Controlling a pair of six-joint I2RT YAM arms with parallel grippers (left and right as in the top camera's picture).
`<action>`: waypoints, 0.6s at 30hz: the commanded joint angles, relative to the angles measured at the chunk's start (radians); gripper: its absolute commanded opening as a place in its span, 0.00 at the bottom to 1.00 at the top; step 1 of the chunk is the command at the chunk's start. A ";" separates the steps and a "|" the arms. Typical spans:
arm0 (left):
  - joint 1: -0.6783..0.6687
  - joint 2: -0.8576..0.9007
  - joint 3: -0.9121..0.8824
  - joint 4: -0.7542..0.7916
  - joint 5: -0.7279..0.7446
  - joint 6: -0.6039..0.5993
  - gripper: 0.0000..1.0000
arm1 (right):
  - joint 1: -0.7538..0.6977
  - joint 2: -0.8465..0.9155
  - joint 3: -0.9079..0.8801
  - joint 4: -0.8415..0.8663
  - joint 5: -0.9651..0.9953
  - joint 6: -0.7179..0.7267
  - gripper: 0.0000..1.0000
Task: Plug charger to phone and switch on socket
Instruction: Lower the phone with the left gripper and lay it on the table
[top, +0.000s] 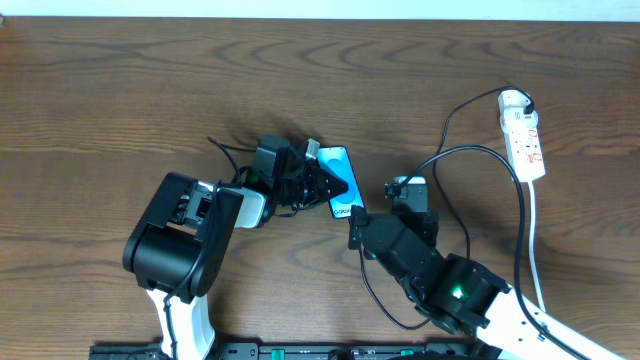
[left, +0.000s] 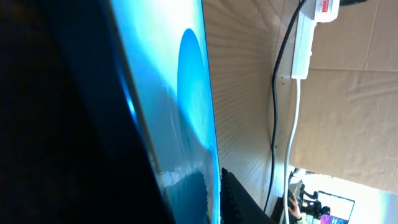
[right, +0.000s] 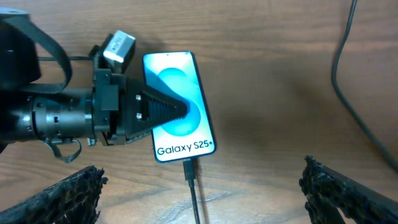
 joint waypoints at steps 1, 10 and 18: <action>0.005 0.010 0.028 -0.013 -0.030 0.055 0.22 | -0.006 0.017 0.015 -0.002 0.023 0.105 0.99; 0.005 0.010 0.113 -0.240 -0.031 0.233 0.23 | -0.006 0.018 0.015 -0.005 0.023 0.129 0.99; 0.008 0.010 0.116 -0.356 -0.114 0.274 0.23 | -0.006 0.018 0.015 -0.012 0.023 0.129 0.99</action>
